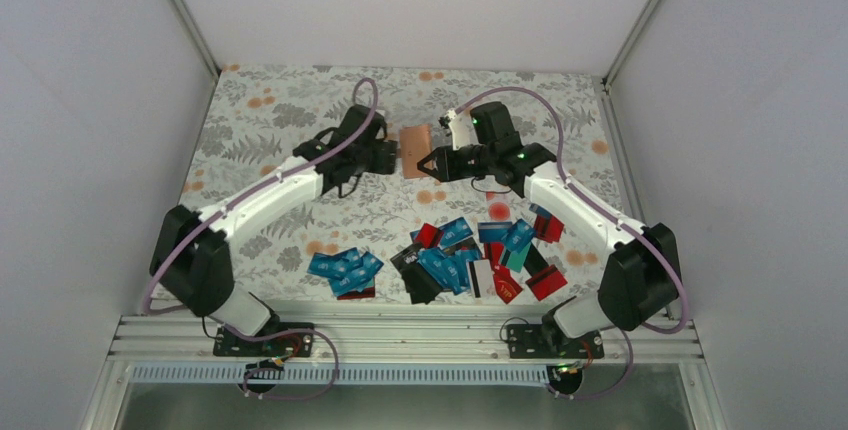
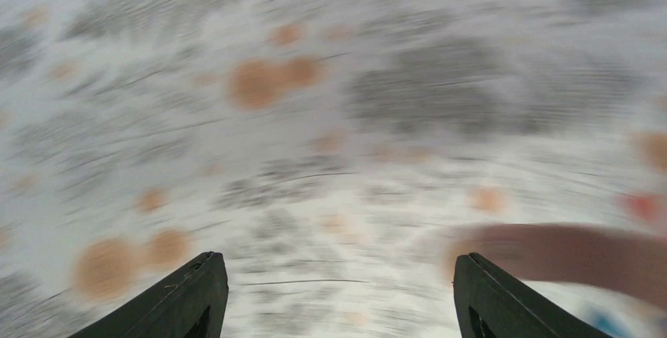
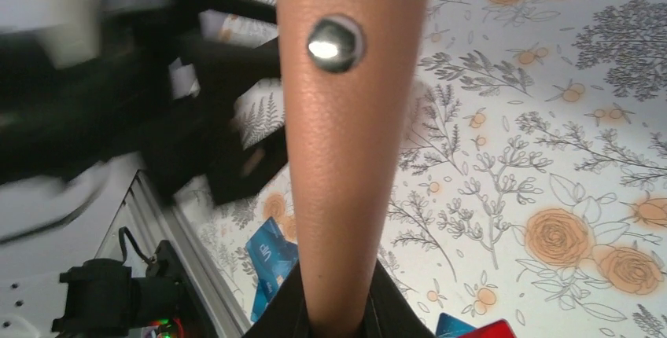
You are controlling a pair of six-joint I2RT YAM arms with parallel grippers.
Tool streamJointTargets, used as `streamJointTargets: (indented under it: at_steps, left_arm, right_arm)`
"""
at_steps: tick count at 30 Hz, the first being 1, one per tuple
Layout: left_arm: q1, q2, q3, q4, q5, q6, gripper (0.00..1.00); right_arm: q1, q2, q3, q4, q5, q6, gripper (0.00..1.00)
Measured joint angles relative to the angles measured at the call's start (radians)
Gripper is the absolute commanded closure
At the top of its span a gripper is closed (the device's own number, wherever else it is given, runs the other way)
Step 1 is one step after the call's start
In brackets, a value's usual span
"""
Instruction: Put the credit cards into the card holder
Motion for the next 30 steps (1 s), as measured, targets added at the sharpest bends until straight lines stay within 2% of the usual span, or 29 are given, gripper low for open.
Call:
streamJointTargets:
  at_steps: [4, 7, 10, 14, 17, 24, 30]
  left_arm:
    - [0.186, 0.068, -0.076, -0.056, -0.084, 0.011, 0.3]
    - [0.248, 0.01, -0.158, -0.098, -0.079, 0.007, 0.3]
    - [0.225, -0.097, -0.174, -0.093, -0.016, 0.005, 0.28]
    - [0.21, -0.258, -0.201, 0.001, 0.132, 0.009, 0.24]
    - [0.21, -0.32, -0.22, 0.056, 0.251, 0.014, 0.23]
    - [0.15, -0.23, -0.216, 0.107, 0.377, 0.021, 0.24]
    - [0.11, -0.156, -0.208, 0.135, 0.401, 0.008, 0.4]
  right_arm:
    - [0.009, -0.006, 0.002, 0.0, -0.001, 0.0, 0.96]
    - [0.01, -0.005, 0.002, -0.007, 0.014, 0.005, 0.96]
    - [0.01, 0.006, 0.002, -0.01, 0.024, 0.013, 0.96]
    - [0.01, 0.051, 0.003, -0.011, 0.022, 0.021, 0.96]
    - [0.01, 0.072, 0.005, -0.018, 0.02, 0.023, 0.96]
    - [0.01, 0.079, 0.022, -0.015, 0.0, 0.029, 0.96]
    - [0.01, 0.079, 0.022, -0.015, -0.008, 0.03, 0.96]
